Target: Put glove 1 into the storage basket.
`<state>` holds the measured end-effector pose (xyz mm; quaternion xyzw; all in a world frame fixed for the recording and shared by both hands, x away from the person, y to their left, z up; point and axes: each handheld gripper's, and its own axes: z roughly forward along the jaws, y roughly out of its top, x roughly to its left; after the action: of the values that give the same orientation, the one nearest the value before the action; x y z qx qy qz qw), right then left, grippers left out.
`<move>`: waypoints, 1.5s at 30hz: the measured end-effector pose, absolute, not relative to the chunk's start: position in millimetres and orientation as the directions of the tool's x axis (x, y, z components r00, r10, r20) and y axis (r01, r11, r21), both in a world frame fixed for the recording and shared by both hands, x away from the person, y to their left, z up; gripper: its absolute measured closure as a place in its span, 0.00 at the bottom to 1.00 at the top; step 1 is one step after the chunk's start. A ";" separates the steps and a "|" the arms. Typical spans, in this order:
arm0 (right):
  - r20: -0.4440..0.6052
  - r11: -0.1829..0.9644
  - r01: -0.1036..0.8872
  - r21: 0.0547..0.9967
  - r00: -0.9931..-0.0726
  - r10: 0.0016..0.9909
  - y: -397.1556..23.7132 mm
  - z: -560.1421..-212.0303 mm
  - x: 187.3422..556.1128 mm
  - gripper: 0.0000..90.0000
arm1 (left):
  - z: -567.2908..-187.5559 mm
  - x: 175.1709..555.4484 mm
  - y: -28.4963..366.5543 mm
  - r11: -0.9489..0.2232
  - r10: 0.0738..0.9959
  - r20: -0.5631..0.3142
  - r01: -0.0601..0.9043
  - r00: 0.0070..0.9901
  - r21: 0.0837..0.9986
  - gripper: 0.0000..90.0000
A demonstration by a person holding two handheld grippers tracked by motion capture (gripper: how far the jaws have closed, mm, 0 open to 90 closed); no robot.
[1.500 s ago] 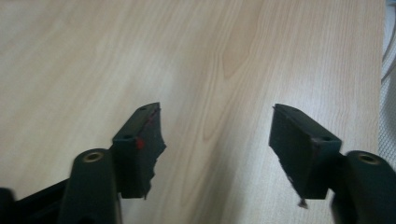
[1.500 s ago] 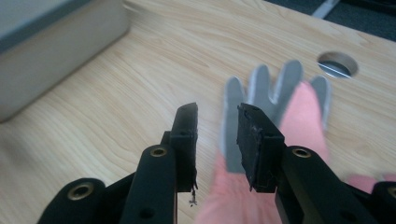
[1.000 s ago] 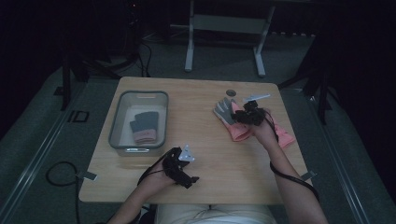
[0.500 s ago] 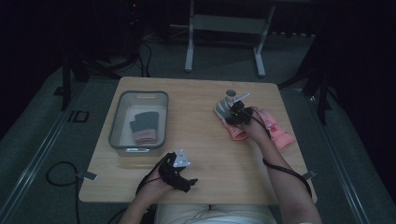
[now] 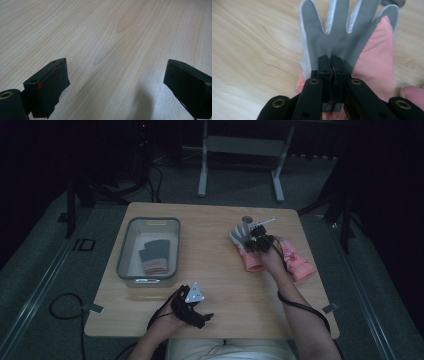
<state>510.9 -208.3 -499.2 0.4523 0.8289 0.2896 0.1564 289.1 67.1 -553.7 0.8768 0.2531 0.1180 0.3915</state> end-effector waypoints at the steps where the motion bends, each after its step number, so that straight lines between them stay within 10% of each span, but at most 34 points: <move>1: 0.010 0.411 0.654 0.635 -0.539 0.842 -207.4 -492.3 506.5 0.97 | -553.7 289.1 67.3 -0.561 0.538 0.008 0.351 0.843 0.750 0.06; 20: 0.061 0.191 0.605 0.773 -0.370 0.927 -183.2 -422.0 386.3 0.97 | -550.4 289.6 70.0 -0.522 0.551 0.015 0.331 0.834 0.786 0.04; 45: 0.151 0.148 0.769 0.622 -0.303 0.941 -133.2 -529.5 401.2 0.94 | -555.6 285.6 65.8 -0.544 0.532 0.042 0.303 0.846 0.782 0.04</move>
<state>401.2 -133.2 -529.5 0.5739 0.7448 0.3110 0.1385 285.6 65.8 -555.6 0.8678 0.2406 0.1384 0.4123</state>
